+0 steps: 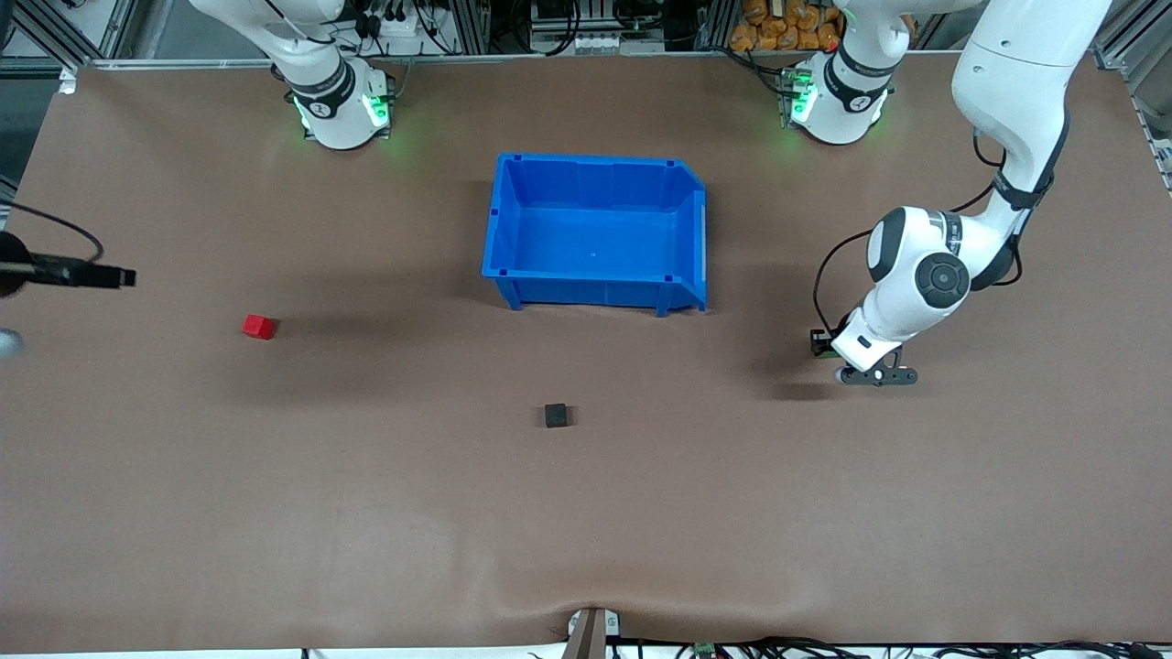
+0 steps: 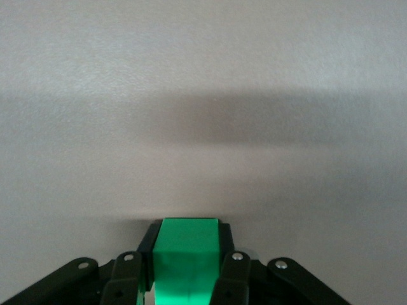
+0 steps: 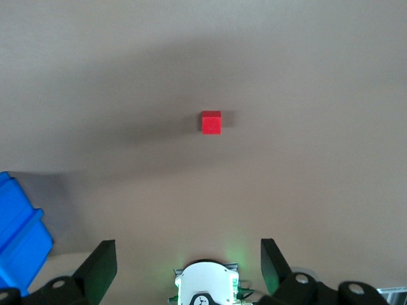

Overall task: Attach green and red cubes to black cube
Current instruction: 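Lift the green cube with the left gripper while the right gripper grasps the red cube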

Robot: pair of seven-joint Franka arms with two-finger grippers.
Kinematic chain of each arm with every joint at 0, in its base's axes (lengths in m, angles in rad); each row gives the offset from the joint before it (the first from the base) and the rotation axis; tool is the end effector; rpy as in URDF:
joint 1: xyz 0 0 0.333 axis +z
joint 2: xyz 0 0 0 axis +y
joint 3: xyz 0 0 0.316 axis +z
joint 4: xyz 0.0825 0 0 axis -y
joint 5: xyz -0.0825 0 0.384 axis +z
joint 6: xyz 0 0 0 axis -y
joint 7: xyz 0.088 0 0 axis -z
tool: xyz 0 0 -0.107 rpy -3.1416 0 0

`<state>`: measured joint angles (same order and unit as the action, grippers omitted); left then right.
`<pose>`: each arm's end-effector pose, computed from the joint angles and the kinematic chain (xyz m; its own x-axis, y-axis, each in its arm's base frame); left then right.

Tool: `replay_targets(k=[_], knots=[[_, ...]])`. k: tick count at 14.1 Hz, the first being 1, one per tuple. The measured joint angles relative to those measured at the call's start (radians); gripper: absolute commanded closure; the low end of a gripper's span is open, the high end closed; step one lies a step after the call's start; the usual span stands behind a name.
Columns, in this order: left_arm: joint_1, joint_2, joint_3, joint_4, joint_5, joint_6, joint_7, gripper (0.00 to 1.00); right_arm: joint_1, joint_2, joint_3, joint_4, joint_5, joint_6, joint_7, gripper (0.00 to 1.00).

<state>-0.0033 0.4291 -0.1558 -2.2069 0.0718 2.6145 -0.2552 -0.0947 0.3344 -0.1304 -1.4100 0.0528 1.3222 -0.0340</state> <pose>0.5436 -0.0908 0.1841 0.9987 0.0469 -0.0209 0.0474 -0.9986 0.0250 0.5986 -0.1190 0.4870 0.8979 -0.1685 -0.4067 -0.1946 -0.9806 -0.0232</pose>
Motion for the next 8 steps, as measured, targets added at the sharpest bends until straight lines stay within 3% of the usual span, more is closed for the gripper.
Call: replay_targets(k=[4,8], knots=[[0.0,0.0,-0.014,0.052,0.0,0.001,-0.187,1.0,-0.046,0.126,-0.006,-0.072,-0.001,0.031,0.0,0.0],[-0.001,0.0,-0.047,0.135,0.0,-0.058,-0.397,1.0,-0.069,0.224,-0.007,-0.226,0.0,0.284,-0.001,0.0]])
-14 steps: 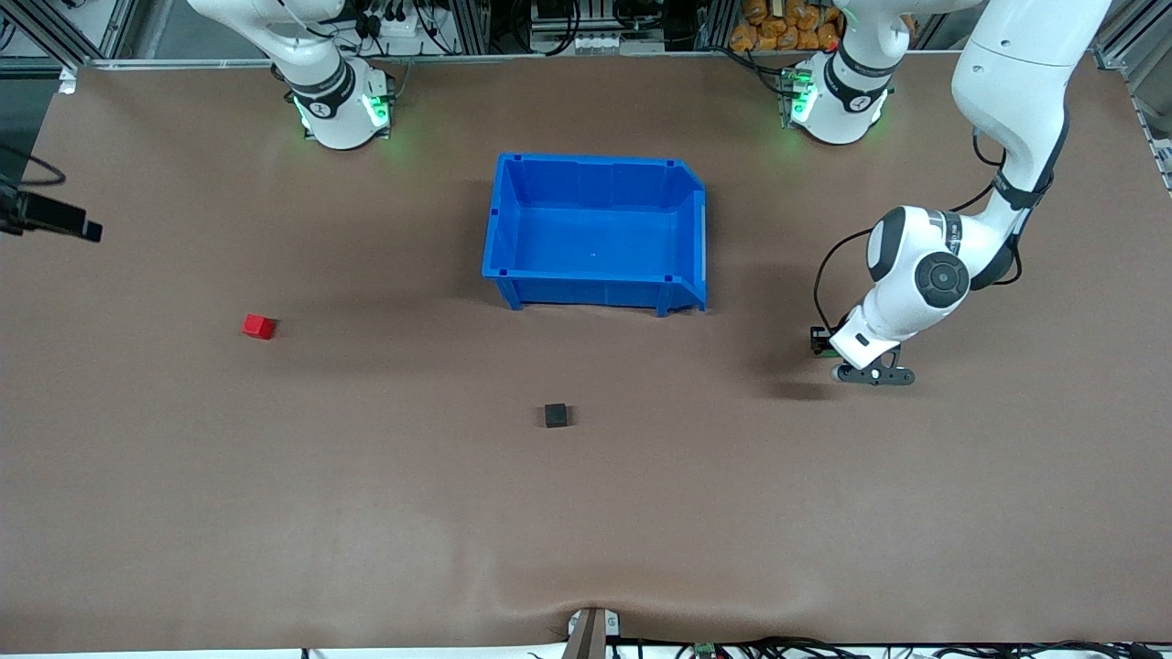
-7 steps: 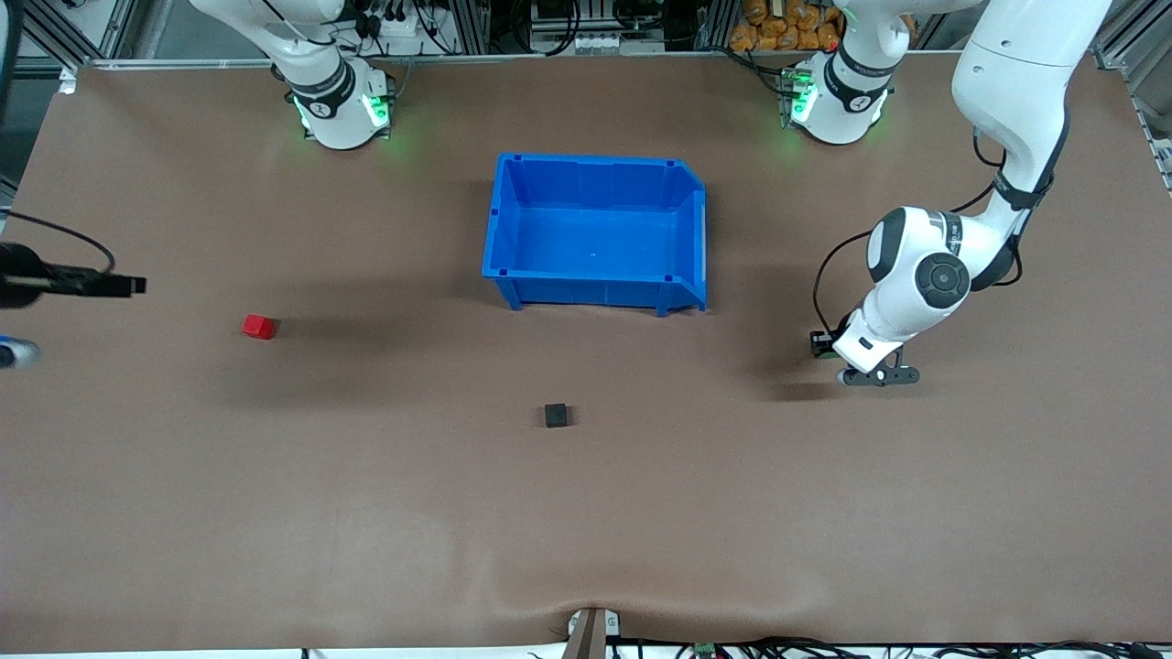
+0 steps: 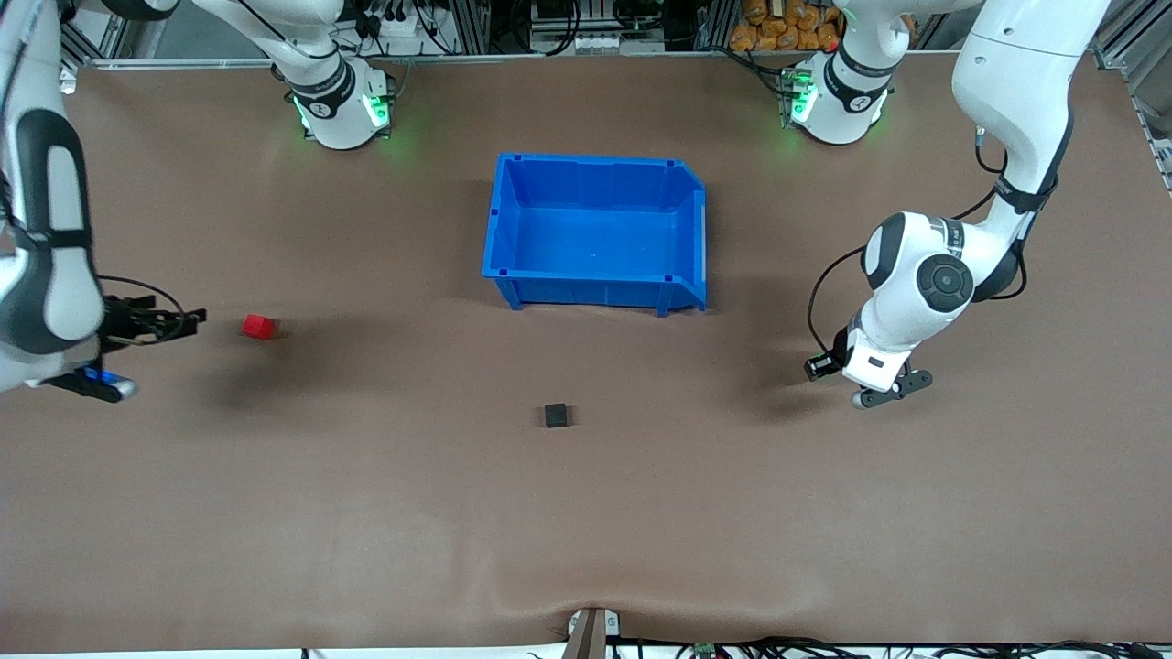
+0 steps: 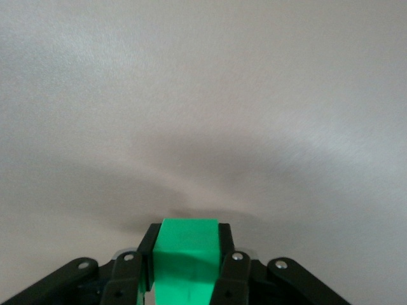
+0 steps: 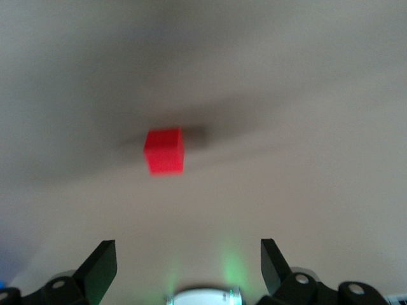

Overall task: Attach green and red cubes to black cube
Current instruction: 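Lift the green cube with the left gripper while the right gripper grasps the red cube, then carry the red and green cubes toward the black cube with both grippers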

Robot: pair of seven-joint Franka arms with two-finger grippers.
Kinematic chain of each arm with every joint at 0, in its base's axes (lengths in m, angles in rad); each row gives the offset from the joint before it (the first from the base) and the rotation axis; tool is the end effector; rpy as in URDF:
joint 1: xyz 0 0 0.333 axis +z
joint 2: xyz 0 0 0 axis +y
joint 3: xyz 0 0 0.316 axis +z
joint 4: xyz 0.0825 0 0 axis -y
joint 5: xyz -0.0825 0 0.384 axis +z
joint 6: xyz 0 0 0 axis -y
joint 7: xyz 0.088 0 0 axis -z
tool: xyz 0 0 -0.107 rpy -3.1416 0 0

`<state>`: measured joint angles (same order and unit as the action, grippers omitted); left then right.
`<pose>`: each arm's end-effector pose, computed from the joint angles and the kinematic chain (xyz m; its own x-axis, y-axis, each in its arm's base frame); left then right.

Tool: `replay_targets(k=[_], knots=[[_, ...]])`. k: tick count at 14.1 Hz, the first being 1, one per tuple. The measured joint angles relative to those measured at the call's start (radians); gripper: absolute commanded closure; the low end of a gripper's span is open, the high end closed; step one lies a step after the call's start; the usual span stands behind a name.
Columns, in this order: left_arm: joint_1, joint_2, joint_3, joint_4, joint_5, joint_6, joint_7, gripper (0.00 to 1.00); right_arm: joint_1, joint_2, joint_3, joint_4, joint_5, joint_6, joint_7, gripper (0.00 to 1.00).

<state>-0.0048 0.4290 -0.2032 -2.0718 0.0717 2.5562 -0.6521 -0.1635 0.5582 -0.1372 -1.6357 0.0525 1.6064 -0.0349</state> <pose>0.5842 -0.1222 0.2307 0.9178 0.3960 0.0283 0.3932 -0.9166 0.0727 0.5880 -0.1686 0.2649 0.8007 -0.2375 -0.5499 -0.2777 -0.9606 0.0105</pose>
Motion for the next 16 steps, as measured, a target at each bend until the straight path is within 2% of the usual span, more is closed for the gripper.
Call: replay_targets(k=[2,3,7,8,9,10,11,12,16], knots=[[0.0,-0.001,-0.021,0.067,0.0,-0.065,-0.144,1.0,0.003,0.007,0.005,-0.083,0.0,0.122,0.0,0.0],[0.0,-0.001,-0.035,0.106,0.0,-0.097,-0.22,1.0,0.006,0.007,0.01,-0.104,0.0,0.146,0.0,0.07],[-0.031,-0.003,-0.054,0.236,0.0,-0.178,-0.476,1.0,0.025,0.034,0.022,-0.177,0.002,0.261,0.0,0.1],[-0.041,-0.002,-0.055,0.256,0.0,-0.182,-0.535,1.0,0.028,0.042,0.026,-0.194,0.002,0.29,0.0,0.15],[-0.051,-0.002,-0.055,0.273,0.0,-0.184,-0.593,1.0,0.03,0.049,0.029,-0.203,0.002,0.311,0.0,0.26],[-0.062,-0.002,-0.055,0.287,0.0,-0.184,-0.652,1.0,0.031,0.053,0.032,-0.208,0.002,0.323,0.0,0.49],[-0.074,-0.001,-0.055,0.301,0.0,-0.184,-0.714,1.0,0.032,0.053,0.034,-0.21,0.002,0.325,0.0,0.86],[-0.089,0.003,-0.055,0.32,0.0,-0.184,-0.783,1.0,0.032,0.053,0.035,-0.209,0.003,0.325,0.001,1.0],[-0.166,0.054,-0.055,0.427,0.0,-0.185,-1.078,1.0,0.032,0.05,0.041,-0.201,0.01,0.307,0.083,1.0]])
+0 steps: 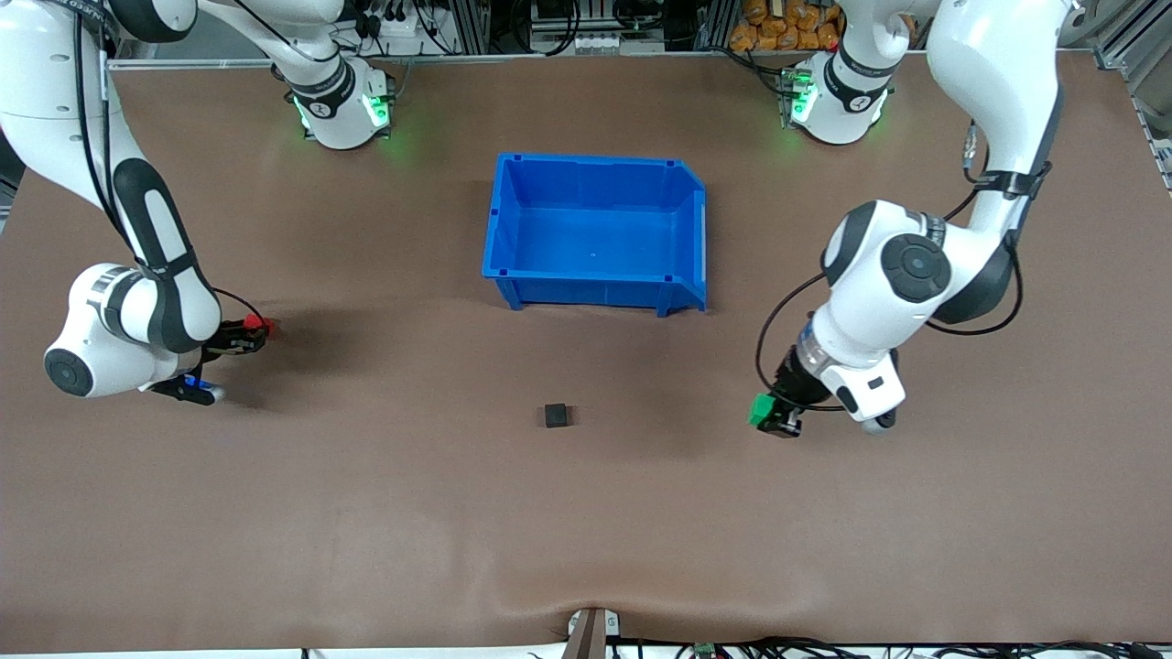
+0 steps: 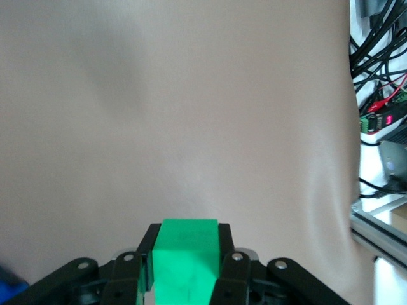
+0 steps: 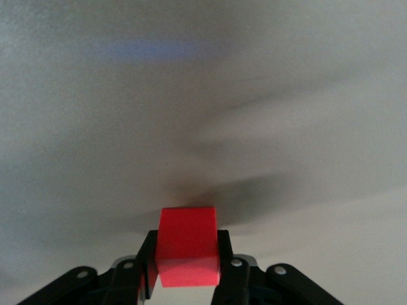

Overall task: Attach green and red cubes to black cube
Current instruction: 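Carry the red and green cubes toward the black cube with both grippers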

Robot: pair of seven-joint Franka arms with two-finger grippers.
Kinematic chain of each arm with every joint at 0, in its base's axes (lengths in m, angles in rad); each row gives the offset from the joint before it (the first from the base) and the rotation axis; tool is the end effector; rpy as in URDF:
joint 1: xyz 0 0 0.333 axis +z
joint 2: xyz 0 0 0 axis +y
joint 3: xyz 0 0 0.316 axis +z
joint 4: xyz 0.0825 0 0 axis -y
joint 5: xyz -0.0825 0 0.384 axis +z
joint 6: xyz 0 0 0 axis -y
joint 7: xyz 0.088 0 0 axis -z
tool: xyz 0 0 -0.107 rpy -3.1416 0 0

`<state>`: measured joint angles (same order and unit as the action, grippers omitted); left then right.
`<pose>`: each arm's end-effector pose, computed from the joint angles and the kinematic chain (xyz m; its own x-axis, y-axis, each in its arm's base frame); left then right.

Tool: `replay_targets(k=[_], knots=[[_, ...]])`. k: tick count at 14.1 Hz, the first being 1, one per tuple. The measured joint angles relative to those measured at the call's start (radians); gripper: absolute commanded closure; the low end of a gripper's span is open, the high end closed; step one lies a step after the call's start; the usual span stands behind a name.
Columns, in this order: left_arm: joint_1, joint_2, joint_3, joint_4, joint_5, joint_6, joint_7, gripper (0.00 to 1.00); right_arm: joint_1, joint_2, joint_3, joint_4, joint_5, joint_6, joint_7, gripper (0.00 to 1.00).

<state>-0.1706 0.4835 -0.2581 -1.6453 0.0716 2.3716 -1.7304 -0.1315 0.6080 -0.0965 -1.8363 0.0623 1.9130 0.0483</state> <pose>0.6467 -0.2682 0.3677 0.2773 0.9558 -0.0976 0.9377 -0.2471 0.2441 0.5664 -0.1259 0.1684 0.8202 -0.2745 -0.5020 -0.2955 -0.9545 0.0392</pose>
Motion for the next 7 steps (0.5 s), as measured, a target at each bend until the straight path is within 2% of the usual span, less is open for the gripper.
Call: replay_targets(k=[3,7], knots=[[-0.074,0.095,0.006,0.101,0.0,-0.002,-0.199,1.0,0.001,-0.012,0.05,0.048,0.055,-0.09,0.163,1.0],[-0.187,0.223,0.064,0.225,0.0,-0.002,-0.388,1.0,0.006,-0.048,0.153,0.126,0.213,-0.2,0.489,1.0]])
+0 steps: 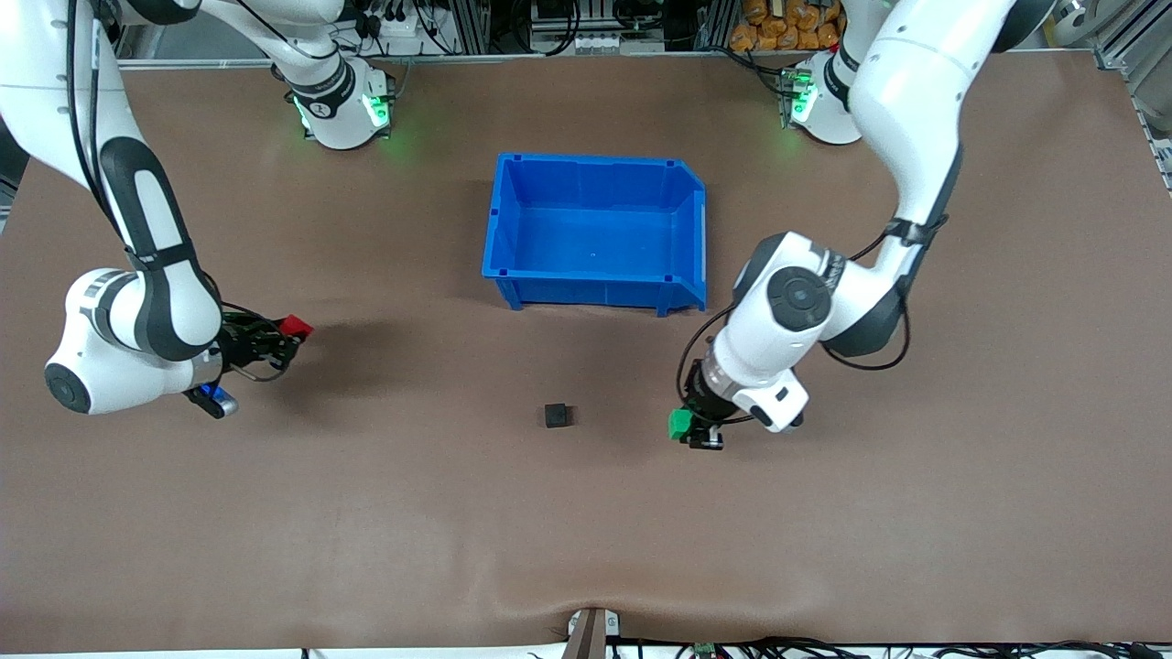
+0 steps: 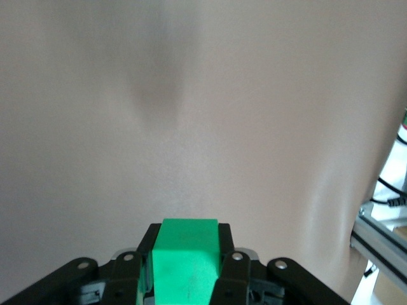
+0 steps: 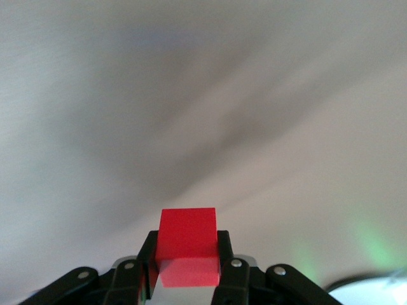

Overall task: Attach green and red cubes to black cube
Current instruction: 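Carry the red and green cubes toward the black cube with both grippers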

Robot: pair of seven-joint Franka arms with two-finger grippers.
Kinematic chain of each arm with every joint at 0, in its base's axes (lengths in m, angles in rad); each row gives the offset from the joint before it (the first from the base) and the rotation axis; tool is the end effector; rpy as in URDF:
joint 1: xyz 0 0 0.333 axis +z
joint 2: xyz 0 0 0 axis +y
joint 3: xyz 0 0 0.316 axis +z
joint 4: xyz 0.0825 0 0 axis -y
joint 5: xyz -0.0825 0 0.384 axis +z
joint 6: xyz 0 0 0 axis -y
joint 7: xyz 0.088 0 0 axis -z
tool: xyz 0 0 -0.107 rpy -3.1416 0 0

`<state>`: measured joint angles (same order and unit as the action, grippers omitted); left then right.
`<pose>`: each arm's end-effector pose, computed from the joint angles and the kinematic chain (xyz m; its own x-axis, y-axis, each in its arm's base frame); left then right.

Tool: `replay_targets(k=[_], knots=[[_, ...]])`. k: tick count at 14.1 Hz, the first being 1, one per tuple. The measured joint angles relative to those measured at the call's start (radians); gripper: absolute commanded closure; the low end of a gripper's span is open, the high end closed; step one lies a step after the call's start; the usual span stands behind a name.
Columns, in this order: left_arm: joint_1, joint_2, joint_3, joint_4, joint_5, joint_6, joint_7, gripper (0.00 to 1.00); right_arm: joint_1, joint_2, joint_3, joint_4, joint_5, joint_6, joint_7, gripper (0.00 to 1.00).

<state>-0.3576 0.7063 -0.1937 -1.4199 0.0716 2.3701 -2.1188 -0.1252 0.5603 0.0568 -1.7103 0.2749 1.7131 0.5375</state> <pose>0.6545 -0.3645 0.3120 0.0043 0.9824 -0.1866 0.9826 0.0304 0.1830 0.6055 -0.0185 0.2392 0.5958 -0.5561 -0.5794 -0.6435 -0.7622 0.0698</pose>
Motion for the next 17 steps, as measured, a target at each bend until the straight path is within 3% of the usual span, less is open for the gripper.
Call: replay_targets(k=[3,5,10,13,17], knots=[[-0.099,0.078,0.084,0.088,0.0,0.0,-0.095,1.0,0.014,-0.006,0.089,0.044,0.123,0.029,0.291,1.0],[-0.14,0.124,0.1,0.132,0.0,0.002,-0.144,1.0,0.039,-0.003,0.128,0.053,0.171,0.116,0.451,1.0],[-0.188,0.227,0.099,0.213,-0.006,0.03,-0.224,1.0,0.128,0.086,0.216,0.052,0.256,0.488,0.701,1.0],[-0.219,0.254,0.102,0.217,-0.01,0.062,-0.242,1.0,0.239,0.191,0.226,0.098,0.303,0.693,0.781,1.0],[-0.222,0.269,0.102,0.218,-0.01,0.064,-0.219,1.0,0.342,0.317,0.218,0.229,0.304,0.755,0.885,1.0]])
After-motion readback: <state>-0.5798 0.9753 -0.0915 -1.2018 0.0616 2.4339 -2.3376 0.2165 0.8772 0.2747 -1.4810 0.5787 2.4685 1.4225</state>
